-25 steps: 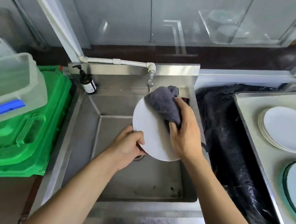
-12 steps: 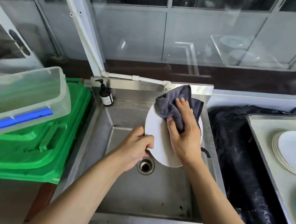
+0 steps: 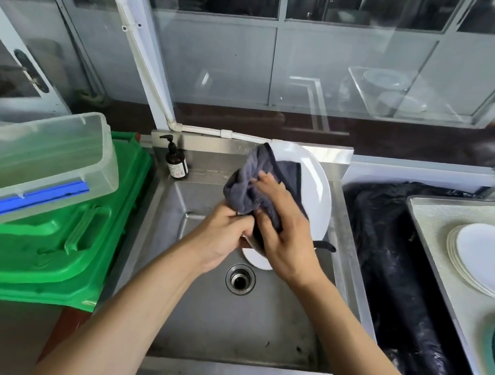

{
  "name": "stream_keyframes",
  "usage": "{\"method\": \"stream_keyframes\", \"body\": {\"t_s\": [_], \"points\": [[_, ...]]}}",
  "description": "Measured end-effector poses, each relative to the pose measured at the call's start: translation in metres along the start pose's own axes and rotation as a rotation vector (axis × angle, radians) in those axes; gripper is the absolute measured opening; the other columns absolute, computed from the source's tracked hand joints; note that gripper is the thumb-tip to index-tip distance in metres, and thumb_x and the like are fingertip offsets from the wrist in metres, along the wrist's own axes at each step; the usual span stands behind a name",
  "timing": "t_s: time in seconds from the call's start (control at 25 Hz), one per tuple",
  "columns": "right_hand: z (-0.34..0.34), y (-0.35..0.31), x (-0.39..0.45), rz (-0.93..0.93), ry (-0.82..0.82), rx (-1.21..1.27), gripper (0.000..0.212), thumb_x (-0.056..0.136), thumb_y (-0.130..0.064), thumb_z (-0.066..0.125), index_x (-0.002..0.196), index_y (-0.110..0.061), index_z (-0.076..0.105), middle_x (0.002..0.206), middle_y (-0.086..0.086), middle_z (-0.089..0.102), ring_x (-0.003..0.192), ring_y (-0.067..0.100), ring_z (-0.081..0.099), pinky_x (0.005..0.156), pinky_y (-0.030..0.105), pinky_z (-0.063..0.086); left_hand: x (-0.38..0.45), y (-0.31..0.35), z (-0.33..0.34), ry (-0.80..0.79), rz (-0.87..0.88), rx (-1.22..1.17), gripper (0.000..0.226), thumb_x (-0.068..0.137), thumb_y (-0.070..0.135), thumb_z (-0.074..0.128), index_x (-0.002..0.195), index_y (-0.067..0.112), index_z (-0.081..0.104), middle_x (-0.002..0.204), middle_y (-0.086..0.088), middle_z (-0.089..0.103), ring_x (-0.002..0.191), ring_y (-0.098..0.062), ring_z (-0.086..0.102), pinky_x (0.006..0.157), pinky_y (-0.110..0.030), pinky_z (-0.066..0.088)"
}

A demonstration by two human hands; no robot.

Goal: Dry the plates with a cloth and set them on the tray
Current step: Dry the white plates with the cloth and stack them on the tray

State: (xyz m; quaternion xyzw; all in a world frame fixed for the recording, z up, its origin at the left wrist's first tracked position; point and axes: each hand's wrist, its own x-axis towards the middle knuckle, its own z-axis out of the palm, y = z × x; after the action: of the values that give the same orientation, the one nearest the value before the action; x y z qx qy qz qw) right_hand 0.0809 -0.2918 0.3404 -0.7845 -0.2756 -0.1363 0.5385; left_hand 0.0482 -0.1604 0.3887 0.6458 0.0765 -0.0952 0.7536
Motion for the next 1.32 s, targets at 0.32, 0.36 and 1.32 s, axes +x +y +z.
{"method": "stream_keyframes", "body": {"t_s": [0.32,0.36,1.32], "points": [[-0.013,0.011,-0.046,0.097,-0.045,-0.071,0.041,0.105,-0.027,0.051,0.146,-0.028,0.050,0.150,-0.028,0.046,0.146,0.002,0.039,0.122,0.036,0.031,0.003,-0.013,-0.010,0.087,-0.035,-0.140,0.049,0.081,-0.030,0.032,0.106,0.001,0.061,0.096,-0.021,0.067,0.093,-0.034,0.065,0.085,-0.056,0.055],[-0.017,0.017,-0.052,0.098,-0.041,-0.117,0.040,0.104,-0.027,0.050,0.145,-0.027,0.051,0.150,-0.027,0.046,0.146,0.002,0.039,0.122,0.034,0.031,0.004,-0.013,-0.013,0.112,-0.048,-0.147,0.044,0.081,-0.029,0.033,0.103,-0.001,0.059,0.095,-0.021,0.066,0.094,-0.035,0.064,0.084,-0.058,0.055],[-0.006,0.001,-0.017,0.116,-0.025,-0.127,0.039,0.105,-0.017,0.054,0.144,-0.017,0.056,0.157,-0.004,0.045,0.149,0.003,0.033,0.125,0.032,0.025,-0.006,-0.019,-0.008,0.028,-0.078,0.009,0.030,0.075,-0.020,0.042,0.100,-0.007,0.050,0.091,-0.016,0.045,0.090,-0.030,0.040,0.081,-0.054,0.042]]}}
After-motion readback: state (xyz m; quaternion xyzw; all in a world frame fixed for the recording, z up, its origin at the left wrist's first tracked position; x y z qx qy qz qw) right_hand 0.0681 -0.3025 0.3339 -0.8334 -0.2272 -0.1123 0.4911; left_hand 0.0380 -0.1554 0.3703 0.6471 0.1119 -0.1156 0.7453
